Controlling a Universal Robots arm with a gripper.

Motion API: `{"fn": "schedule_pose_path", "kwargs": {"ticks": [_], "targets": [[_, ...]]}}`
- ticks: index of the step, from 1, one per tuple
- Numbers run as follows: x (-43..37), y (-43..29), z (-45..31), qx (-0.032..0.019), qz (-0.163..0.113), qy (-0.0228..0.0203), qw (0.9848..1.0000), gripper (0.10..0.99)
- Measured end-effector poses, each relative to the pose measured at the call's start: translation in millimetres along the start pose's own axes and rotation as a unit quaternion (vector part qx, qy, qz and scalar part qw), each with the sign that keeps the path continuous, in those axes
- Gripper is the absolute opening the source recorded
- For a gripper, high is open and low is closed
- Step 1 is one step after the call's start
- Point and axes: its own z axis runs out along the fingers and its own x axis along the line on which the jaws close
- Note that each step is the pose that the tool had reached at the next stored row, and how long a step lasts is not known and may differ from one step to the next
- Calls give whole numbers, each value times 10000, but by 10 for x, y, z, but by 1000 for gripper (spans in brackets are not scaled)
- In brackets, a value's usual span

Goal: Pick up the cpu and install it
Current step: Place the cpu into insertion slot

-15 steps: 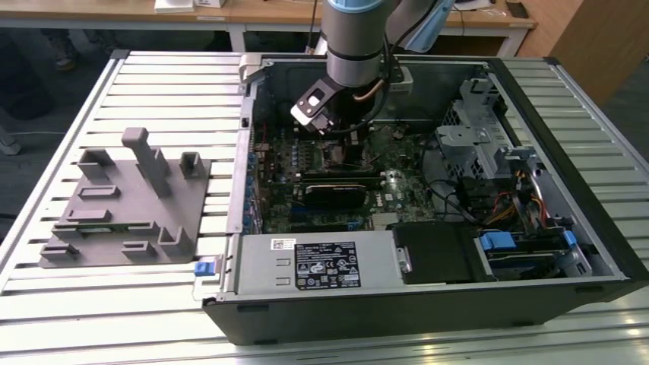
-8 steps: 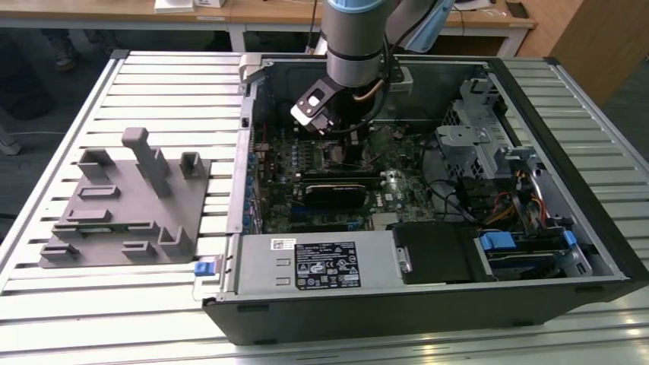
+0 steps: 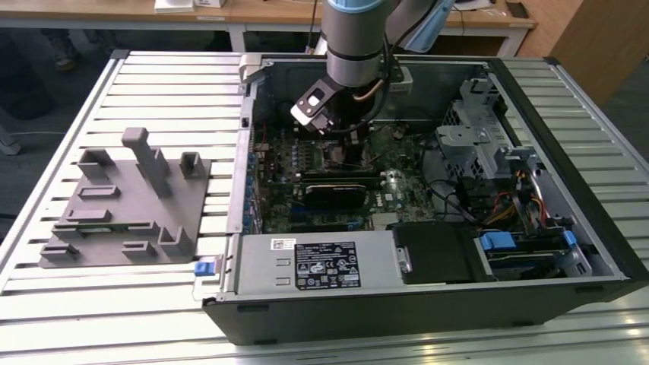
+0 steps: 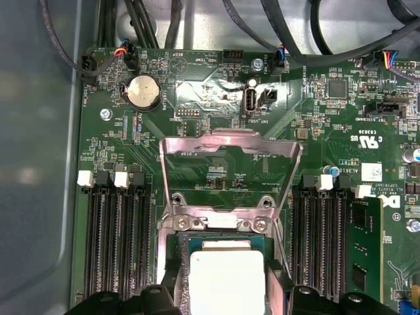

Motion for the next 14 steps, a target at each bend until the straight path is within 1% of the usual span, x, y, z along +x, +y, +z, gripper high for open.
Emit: {"fn": "schedule_pose_path", "kwargs": {"ticks": [5,10,11,14], "targets": [[41,0,-1,0,0,-1,10000,616],[45,0,0,0,27,-2,10000,616],[40,0,0,1,27,-2,10000,616],[-12,0,0,1,27,-3,10000,616]]}}
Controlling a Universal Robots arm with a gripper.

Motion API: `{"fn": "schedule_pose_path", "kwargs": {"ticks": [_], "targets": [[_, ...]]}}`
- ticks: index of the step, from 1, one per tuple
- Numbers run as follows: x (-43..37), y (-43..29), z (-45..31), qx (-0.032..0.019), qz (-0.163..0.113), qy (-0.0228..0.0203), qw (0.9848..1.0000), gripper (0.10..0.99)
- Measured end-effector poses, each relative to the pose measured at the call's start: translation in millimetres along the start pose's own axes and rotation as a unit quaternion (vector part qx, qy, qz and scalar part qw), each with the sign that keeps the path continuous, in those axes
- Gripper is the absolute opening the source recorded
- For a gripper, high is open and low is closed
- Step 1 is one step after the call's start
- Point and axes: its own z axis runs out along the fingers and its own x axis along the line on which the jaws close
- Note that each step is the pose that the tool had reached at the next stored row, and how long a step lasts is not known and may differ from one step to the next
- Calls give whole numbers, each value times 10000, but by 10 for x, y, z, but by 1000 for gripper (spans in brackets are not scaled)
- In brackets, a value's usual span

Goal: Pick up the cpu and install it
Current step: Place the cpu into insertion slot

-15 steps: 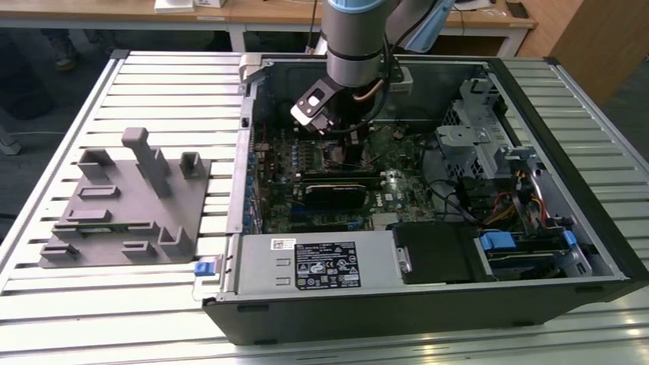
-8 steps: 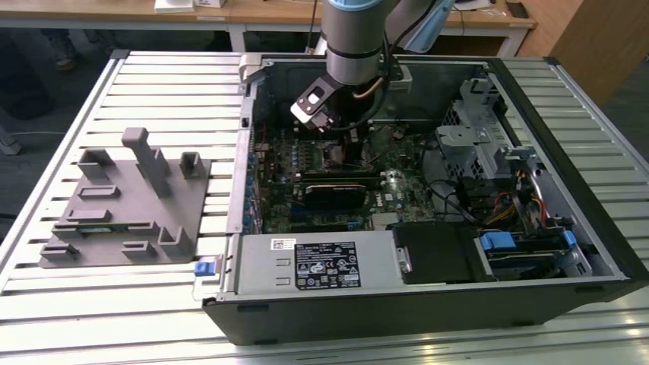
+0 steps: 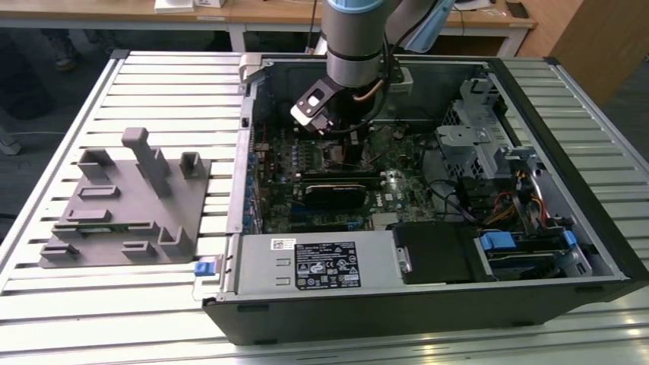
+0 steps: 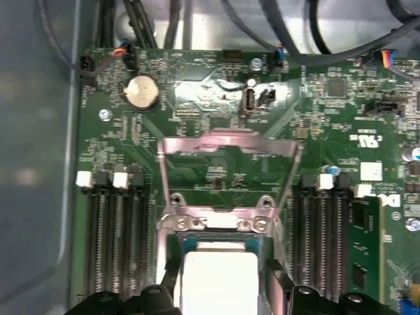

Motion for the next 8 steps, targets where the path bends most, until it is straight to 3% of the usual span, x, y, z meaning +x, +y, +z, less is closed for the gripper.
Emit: {"fn": "schedule_pose_path", "kwargs": {"ticks": [8], "targets": [[2,1,-9,0,0,0,10000,616]]}}
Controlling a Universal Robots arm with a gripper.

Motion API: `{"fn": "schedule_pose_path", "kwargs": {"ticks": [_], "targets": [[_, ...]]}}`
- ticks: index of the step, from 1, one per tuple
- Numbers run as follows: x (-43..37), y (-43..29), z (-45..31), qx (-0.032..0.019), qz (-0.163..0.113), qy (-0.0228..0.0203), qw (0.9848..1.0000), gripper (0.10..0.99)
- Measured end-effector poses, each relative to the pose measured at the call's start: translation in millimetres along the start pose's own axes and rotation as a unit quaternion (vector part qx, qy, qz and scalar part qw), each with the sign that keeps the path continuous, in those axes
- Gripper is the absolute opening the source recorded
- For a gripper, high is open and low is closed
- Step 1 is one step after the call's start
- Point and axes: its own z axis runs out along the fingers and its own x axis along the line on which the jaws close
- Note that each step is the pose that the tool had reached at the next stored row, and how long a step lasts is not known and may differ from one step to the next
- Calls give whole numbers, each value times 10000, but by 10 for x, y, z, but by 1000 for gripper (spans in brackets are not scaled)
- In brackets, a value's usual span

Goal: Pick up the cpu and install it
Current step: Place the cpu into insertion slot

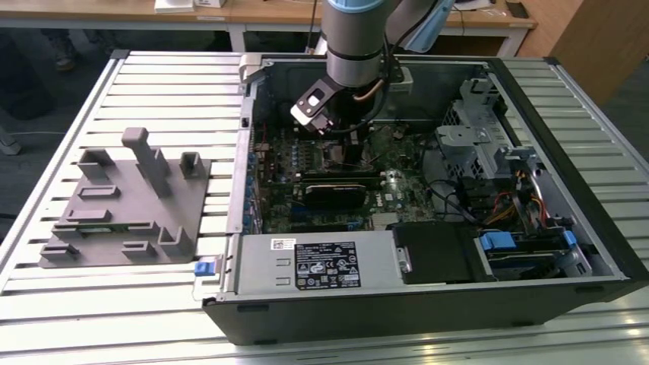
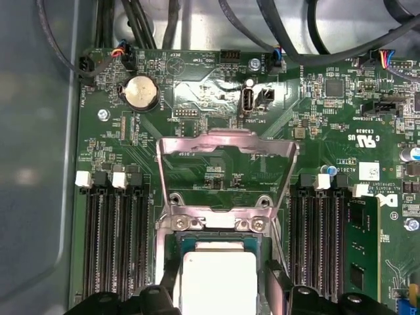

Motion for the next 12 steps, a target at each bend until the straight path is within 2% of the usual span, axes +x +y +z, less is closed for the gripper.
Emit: {"fn": "schedule_pose_path", "kwargs": {"ticks": [7,12], "targets": [[15,1,-27,0,0,6,10000,616],[17,4,-80,0,1,6,10000,600]]}}
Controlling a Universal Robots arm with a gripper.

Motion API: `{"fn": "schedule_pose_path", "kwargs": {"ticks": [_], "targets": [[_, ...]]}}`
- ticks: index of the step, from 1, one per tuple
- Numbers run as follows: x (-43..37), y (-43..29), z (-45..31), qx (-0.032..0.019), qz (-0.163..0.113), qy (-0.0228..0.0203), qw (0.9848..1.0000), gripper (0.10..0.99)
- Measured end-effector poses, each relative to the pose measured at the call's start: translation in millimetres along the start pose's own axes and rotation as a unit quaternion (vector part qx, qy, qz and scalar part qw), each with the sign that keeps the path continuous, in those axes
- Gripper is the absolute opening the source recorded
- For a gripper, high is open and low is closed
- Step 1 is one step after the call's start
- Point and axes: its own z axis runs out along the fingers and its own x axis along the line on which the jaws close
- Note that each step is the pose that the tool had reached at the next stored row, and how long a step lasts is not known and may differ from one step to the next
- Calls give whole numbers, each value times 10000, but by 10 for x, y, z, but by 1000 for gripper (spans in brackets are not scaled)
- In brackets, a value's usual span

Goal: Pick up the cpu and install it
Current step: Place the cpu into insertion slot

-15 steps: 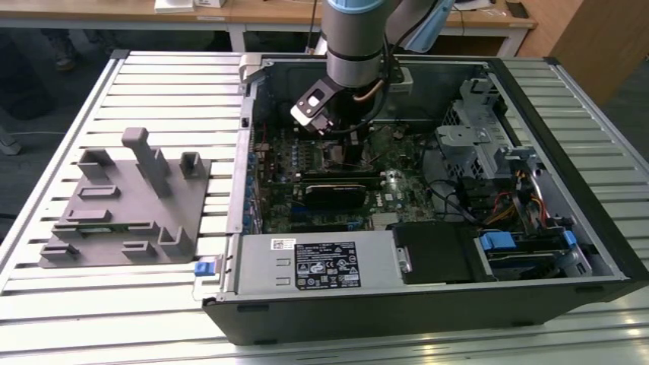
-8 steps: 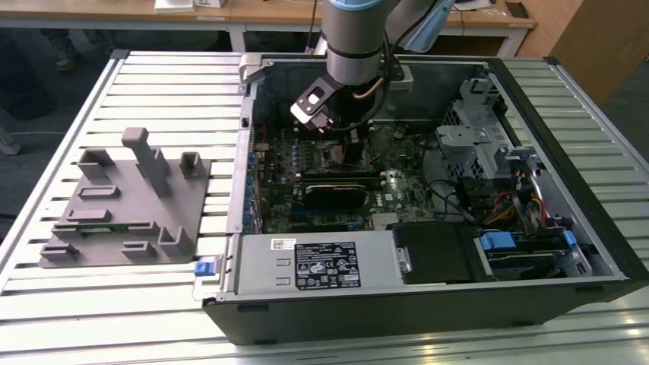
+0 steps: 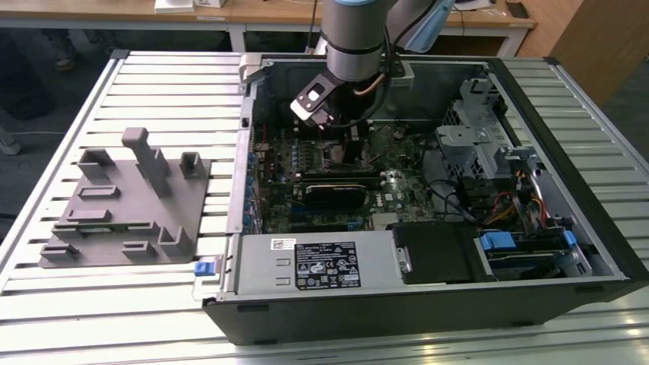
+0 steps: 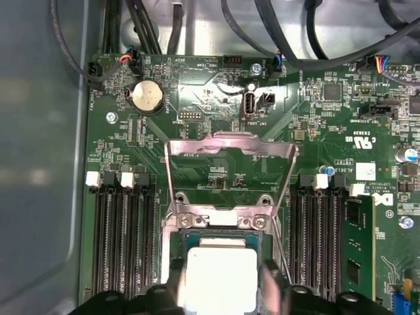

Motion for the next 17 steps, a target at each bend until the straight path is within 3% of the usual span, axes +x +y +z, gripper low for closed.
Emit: {"fn": "schedule_pose_path", "kwargs": {"ticks": [1,4,5,6,8,9,12,17], "targets": [[0,1,-13,0,0,0,10000,537],[0,2,-42,0,0,0,10000,478],[0,3,-49,0,0,0,10000,361],[0,3,-53,0,0,0,10000,361],[0,3,-62,0,0,0,10000,243],[0,4,-66,0,0,0,10000,243],[0,4,-78,1,0,0,10000,125],[0,6,-103,1,0,1,10000,106]]}}
